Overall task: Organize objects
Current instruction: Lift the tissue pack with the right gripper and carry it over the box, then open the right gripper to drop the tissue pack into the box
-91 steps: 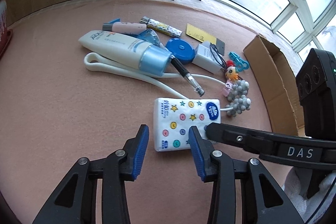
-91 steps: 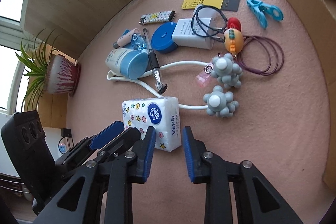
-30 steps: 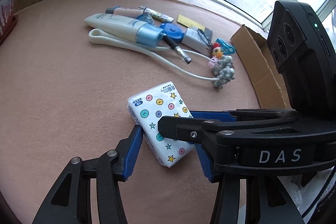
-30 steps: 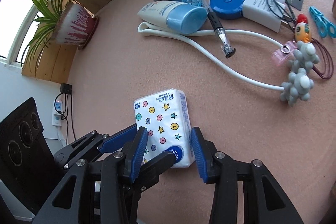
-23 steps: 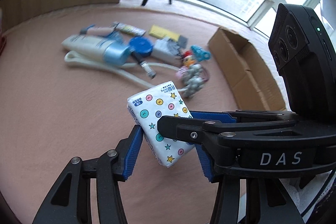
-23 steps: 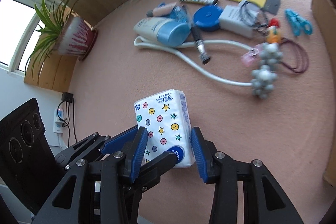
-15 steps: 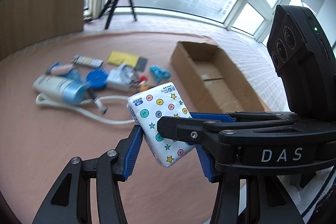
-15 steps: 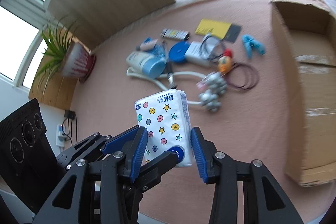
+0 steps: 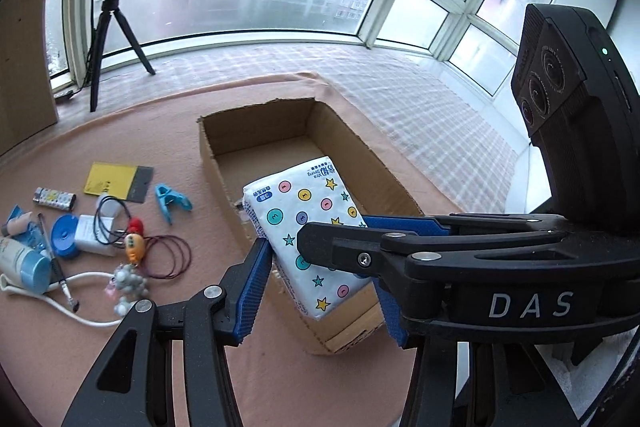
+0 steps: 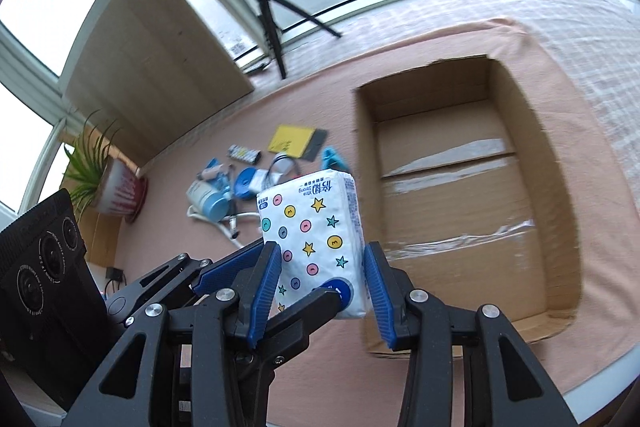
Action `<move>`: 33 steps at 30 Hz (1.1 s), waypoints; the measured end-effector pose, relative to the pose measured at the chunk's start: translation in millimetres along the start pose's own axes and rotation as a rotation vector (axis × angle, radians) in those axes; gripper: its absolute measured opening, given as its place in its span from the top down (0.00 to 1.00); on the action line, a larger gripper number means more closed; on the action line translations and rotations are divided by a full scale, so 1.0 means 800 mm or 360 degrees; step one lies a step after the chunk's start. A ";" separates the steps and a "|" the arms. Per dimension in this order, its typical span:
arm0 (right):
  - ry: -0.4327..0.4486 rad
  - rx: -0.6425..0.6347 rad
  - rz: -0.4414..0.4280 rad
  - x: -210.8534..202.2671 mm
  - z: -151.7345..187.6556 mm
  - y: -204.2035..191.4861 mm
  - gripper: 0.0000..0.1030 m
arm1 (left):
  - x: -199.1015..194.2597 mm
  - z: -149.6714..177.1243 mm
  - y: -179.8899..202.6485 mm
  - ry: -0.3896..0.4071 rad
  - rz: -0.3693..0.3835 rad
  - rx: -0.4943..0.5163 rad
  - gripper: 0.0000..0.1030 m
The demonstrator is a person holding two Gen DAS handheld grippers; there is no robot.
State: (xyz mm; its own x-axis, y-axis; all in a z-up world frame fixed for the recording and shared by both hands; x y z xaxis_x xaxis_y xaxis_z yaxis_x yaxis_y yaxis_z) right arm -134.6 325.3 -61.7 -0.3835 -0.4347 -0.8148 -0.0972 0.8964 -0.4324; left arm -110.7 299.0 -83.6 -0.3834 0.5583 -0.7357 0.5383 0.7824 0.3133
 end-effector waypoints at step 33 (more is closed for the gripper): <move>0.0125 -0.0167 0.0154 0.010 -0.012 -0.013 0.32 | -0.063 0.052 -0.107 0.0004 -0.0236 -0.0235 0.15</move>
State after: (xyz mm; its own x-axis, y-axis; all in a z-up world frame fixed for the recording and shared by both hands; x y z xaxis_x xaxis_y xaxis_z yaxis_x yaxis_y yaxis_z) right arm -145.2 313.4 -59.7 -0.4658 -0.3412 -0.8165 -0.1498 0.9398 -0.3072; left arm -106.5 192.6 -98.2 -0.4524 0.4347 -0.7787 0.3601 0.8878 0.2865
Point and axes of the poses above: each gripper's, at about its wrist camera, not at the fingertips, and x roughly the way its jaws point, y to its right, z to its underside, the point moved 5 cm from there along x, roughly the way its jaws point, and after that the axes turned 1 degree about -y, right-handed, at the moved point
